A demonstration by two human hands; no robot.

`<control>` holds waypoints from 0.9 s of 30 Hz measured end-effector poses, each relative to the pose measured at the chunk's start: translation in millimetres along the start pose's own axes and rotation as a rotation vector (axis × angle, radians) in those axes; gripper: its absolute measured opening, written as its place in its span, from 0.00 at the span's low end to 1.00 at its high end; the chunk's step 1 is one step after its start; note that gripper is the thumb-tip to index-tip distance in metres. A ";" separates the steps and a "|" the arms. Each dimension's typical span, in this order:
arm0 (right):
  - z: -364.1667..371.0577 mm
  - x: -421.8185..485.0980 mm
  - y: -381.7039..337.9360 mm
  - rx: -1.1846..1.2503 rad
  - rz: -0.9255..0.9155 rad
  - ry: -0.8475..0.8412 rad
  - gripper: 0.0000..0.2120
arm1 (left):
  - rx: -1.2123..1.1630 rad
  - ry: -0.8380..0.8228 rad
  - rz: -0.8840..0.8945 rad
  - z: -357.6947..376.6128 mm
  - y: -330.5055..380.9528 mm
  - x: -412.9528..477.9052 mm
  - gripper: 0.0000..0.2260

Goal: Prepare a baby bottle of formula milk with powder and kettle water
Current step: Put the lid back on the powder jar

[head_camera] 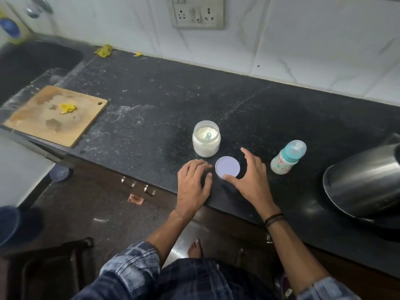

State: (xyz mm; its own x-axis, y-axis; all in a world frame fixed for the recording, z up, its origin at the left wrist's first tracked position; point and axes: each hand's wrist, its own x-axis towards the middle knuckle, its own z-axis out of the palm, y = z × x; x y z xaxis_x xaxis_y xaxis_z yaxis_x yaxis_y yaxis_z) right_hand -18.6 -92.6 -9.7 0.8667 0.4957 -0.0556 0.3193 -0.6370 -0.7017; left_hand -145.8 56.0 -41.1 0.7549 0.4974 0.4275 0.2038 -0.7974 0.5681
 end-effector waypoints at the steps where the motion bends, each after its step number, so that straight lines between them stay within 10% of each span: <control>1: 5.2 2.6 -3.6 -0.025 0.018 -0.029 0.50 | -0.008 0.005 -0.027 -4.6 -4.4 2.8 0.10; 27: 3.9 26.9 -9.9 0.017 -0.092 0.003 0.43 | -0.436 -0.132 -0.377 -11.1 -21.3 61.6 0.37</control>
State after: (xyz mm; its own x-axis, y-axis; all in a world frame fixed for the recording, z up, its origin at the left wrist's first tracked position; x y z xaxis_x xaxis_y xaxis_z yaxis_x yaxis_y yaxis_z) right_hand 0.1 -70.7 -7.0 0.8352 0.5498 0.0116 0.3910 -0.5789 -0.7155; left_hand -110.6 107.4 -19.1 0.7570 0.6502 0.0644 0.2191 -0.3455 0.9125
